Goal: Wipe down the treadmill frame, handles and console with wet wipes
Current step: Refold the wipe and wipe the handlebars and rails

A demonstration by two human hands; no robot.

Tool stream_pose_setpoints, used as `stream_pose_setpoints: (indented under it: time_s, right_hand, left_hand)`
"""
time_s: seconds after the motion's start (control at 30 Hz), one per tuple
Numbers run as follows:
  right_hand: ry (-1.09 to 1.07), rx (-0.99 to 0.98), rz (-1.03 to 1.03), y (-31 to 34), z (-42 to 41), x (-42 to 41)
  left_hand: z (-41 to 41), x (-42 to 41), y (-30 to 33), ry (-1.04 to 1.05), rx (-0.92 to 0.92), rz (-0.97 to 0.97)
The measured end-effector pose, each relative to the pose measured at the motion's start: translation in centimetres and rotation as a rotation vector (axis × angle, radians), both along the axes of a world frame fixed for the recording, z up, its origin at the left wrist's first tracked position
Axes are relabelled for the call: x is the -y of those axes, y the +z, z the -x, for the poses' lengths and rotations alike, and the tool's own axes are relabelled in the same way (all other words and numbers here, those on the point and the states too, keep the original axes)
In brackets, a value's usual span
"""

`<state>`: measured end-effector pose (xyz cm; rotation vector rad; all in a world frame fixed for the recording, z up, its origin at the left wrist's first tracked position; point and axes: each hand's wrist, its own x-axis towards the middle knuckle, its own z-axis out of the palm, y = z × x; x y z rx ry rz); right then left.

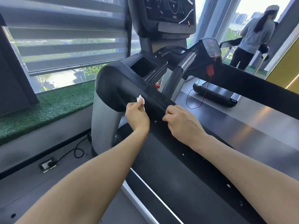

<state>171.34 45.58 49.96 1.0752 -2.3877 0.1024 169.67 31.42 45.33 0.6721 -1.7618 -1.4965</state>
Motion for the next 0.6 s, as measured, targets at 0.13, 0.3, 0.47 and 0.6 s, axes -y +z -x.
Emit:
stream_pose_setpoints:
  time_s: [0.13,0.3,0.47,0.6]
  right_hand:
    - [0.008,-0.026,-0.01,0.0,-0.2,-0.1]
    - [0.032,-0.046,-0.025,-0.1,-0.1,-0.3]
    - [0.044,-0.056,-0.038,-0.4,-0.1,-0.7]
    - [0.056,-0.052,-0.017,-0.7,-0.1,-1.1]
  left_hand:
    - [-2.6,-3.7,-2.0,-0.087,-0.075,-0.033]
    - [-3.1,-3.1,-2.2,-0.141,-0.117,0.007]
    - [-1.9,-1.7,-1.2,-0.039,0.006,0.091]
    - [-4.4,-5.3,-3.1,-0.18,-0.088,-0.071]
